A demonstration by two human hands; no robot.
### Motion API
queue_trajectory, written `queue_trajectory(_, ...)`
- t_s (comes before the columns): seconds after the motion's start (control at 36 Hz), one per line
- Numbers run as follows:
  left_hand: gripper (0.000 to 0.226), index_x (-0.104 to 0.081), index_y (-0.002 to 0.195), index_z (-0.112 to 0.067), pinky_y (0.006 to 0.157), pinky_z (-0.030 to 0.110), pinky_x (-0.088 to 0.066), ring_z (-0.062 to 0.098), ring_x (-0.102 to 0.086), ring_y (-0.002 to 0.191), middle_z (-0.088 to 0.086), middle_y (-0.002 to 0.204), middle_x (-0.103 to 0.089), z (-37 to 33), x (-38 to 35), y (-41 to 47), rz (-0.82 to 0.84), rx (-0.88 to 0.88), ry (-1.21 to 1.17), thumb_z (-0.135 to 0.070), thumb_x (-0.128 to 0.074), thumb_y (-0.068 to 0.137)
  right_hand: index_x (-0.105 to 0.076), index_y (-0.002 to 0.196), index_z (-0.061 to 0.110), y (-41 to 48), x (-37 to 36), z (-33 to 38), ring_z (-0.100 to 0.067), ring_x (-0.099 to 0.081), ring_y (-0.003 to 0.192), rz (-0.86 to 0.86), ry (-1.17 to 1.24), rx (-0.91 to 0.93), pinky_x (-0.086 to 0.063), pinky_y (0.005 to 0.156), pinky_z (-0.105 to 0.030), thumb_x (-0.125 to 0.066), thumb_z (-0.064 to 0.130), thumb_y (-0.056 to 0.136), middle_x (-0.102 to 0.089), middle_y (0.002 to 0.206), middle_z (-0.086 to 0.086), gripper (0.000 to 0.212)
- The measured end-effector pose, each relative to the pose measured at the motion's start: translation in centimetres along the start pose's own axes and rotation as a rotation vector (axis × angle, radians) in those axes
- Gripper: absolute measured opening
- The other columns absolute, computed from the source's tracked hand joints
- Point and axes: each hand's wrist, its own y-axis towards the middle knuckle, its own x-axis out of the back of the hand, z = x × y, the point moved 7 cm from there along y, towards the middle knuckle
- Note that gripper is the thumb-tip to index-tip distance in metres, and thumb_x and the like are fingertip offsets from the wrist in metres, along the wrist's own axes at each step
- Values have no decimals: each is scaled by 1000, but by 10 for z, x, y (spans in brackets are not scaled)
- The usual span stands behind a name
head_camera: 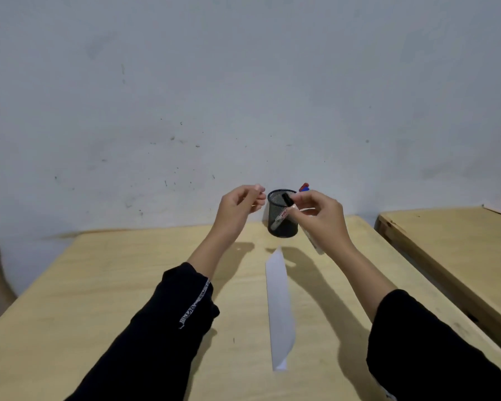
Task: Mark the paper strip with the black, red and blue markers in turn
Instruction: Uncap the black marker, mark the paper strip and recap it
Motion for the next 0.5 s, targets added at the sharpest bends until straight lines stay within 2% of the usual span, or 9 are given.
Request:
queue_trajectory(0.11,11,-71,92,-11,82,24,-50,10,-61,79,-4,80,-67,-8,-4,-23,98,-38,179,-18,-62,90,-73,85,22,-16,0,-4,-1,-65,73,43,-73,-20,-52,76,-19,-74,8,73,-72,83,4,18)
queue_trajectory(0.19,8,-72,91,-14,70,9,-44,-8,-59,67,-13,75,-67,-7,-9,-33,131,-61,268,-16,-66,86,-74,84,24,-24,-2,4,3,-67,74,89,-104,24,-51,74,-11,-74,7,73,-73,83,5,21)
queue_trajectory(0.25,9,-72,93,-14,68,6,-43,-11,-59,66,-10,79,-68,-6,-12,-38,140,-58,291,-16,-68,85,-75,86,22,-27,-3,8,7,-66,72,102,-122,34,-49,72,-7,-75,6,72,-72,80,7,21)
queue_trajectory(0.36,5,-71,89,-18,66,6,-43,-11,-59,64,-11,75,-67,-8,-16,-44,132,-60,286,-17,-68,85,-75,92,8,-30,-2,11,14,-63,68,132,-172,39,-48,70,-4,-75,6,73,-70,80,3,19)
queue_trajectory(0.5,3,-69,84,-17,66,10,-45,-1,-59,66,-6,74,-66,-17,-19,-47,121,-74,285,-14,-67,85,-75,90,10,-32,-1,19,14,-62,68,172,-203,91,-47,69,-3,-73,5,74,-70,77,4,17)
